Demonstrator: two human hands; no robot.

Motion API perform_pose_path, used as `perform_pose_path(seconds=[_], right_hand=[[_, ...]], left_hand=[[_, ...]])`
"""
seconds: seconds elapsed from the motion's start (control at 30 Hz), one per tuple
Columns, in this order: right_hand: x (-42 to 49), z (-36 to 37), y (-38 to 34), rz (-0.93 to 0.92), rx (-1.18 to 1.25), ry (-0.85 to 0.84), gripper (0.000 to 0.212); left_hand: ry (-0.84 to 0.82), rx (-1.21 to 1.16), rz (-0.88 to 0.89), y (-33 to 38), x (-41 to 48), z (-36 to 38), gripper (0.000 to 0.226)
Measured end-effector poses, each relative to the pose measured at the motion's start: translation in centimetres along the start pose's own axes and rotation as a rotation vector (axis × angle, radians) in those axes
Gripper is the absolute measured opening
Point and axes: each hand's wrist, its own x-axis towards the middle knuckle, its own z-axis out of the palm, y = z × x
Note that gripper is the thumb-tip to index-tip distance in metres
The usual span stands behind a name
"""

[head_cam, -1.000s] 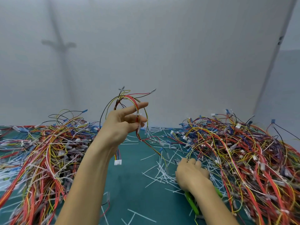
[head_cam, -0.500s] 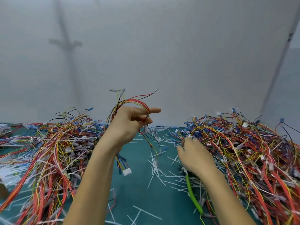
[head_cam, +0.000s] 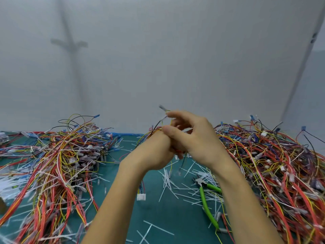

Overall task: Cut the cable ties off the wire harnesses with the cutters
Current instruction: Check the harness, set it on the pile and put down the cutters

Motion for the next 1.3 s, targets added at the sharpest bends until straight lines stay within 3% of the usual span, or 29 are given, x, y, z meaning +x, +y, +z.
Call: perform_pose_path(seconds=[0.07, 0.13, 0.17, 0.27, 0.37, 0.5, 0.63, 0.7, 0.8, 0.93, 1.0, 1.07, 1.17, 1.3], right_hand=[[0.0, -0.6, 0.4, 0.101, 0.052, -0.038, 0.036], [-0.2, -1.4, 0.7, 0.172, 0.038, -0.101, 0.018], [-0.3, -1.6, 0.8, 0.176, -0.005, -0.120, 0.021], [-0.3, -2.2, 1.1, 0.173, -0.024, -0.005, 0.023], [0.0, -2.7, 1.2, 0.167, -0.005, 0.076, 0.020], [0.0, -2.2, 1.1, 0.156, -0.063, 0.158, 0.021], [0.0, -1.6, 0.5, 0.137, -0.032, 0.267, 0.017], [-0.1, -1.6, 0.2, 0.114, -0.026, 0.321, 0.012], [-0.3, -1.6, -0.1, 0.069, -0.048, 0.420, 0.011], [-0.3, -2.7, 0.1, 0.046, -0.024, 0.549, 0.015], [-0.3, -3.2, 0.0, 0.043, 0.052, 0.602, 0.021], [-0.3, -3.3, 0.0, 0.027, 0.093, 0.643, 0.024], [-0.3, -2.7, 0.0, 0.003, 0.150, 0.680, 0.022], [-0.4, -1.7, -0.6, -0.039, 0.224, 0.600, 0.020]], left_hand=[[-0.063, 0.004, -0.032, 0.0, 0.1, 0.6, 0.050], [-0.095, 0.071, -0.068, 0.0, 0.4, 0.9, 0.045], [-0.094, 0.118, -0.070, 0.1, 0.4, 1.0, 0.041], [-0.085, 0.208, -0.007, 0.6, 0.5, 1.0, 0.029], [-0.027, 0.123, -0.012, 0.5, 0.7, 0.7, 0.022], [-0.096, -0.288, -0.138, 0.5, 0.5, 0.4, 0.029], [-0.250, -0.889, -0.080, 0.9, -0.4, -0.5, 0.032], [-0.329, -1.015, -0.026, 1.1, -0.8, -1.1, 0.033], [-0.315, -1.093, 0.009, 1.4, -1.3, -2.2, 0.035], [-0.073, -1.106, -0.030, 0.8, -1.6, -4.1, 0.034], [0.150, -1.039, -0.195, 0.3, -1.3, -4.3, 0.028], [0.290, -0.812, -0.406, -0.4, -0.7, -3.5, 0.037], [0.183, -0.463, -0.568, -0.9, -0.3, -1.7, 0.061], [0.120, -0.538, -0.625, -0.8, 0.4, -0.4, 0.079]])
